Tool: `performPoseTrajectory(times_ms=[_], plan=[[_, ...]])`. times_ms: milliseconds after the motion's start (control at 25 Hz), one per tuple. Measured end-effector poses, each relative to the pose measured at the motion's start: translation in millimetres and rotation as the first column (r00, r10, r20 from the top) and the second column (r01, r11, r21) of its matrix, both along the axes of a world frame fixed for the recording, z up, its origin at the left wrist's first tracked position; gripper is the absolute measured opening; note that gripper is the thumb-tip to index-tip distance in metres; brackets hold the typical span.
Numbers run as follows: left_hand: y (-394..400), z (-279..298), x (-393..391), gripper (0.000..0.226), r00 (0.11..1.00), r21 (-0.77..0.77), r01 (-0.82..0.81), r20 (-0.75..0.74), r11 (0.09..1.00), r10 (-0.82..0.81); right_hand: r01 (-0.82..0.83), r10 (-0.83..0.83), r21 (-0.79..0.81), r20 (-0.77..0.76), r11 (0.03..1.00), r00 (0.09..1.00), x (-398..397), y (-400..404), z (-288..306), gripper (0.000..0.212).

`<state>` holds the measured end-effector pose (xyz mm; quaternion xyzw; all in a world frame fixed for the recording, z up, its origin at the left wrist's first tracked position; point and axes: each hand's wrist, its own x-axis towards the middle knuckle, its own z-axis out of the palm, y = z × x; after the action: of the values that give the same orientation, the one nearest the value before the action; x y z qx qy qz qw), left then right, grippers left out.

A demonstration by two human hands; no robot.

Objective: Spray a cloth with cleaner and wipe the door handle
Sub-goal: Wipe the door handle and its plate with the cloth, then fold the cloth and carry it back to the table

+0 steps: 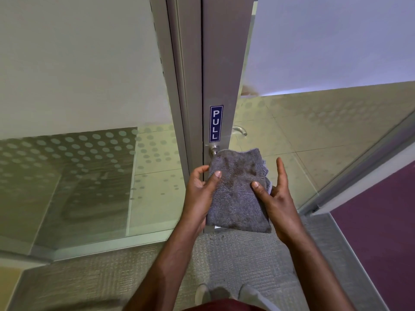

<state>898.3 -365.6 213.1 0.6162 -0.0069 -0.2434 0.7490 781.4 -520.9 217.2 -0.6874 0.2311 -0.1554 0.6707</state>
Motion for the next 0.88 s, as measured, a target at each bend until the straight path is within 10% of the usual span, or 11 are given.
performPoseTrajectory(times_ms=[280,560,880], plan=[[15.0,4.3,-21.5,0.019,0.992,0.081,0.018,0.124,0.997,-0.028,-0.17,0.175,-0.167,0.012,0.971,0.985,-22.8,-11.1,7.3,0.041],[26.1,9.2,-70.2,0.07,0.934,0.121,0.327,0.111,0.937,-0.34,-0.414,0.364,-0.263,-0.219,0.872,0.905,-63.0,-42.8,16.9,0.098],[-6.5,1.5,-196.7,0.032,0.931,0.385,-0.102,0.363,0.917,-0.049,-0.393,0.297,-0.487,-0.264,0.78,0.918,-156.9,-92.0,-1.7,0.043]])
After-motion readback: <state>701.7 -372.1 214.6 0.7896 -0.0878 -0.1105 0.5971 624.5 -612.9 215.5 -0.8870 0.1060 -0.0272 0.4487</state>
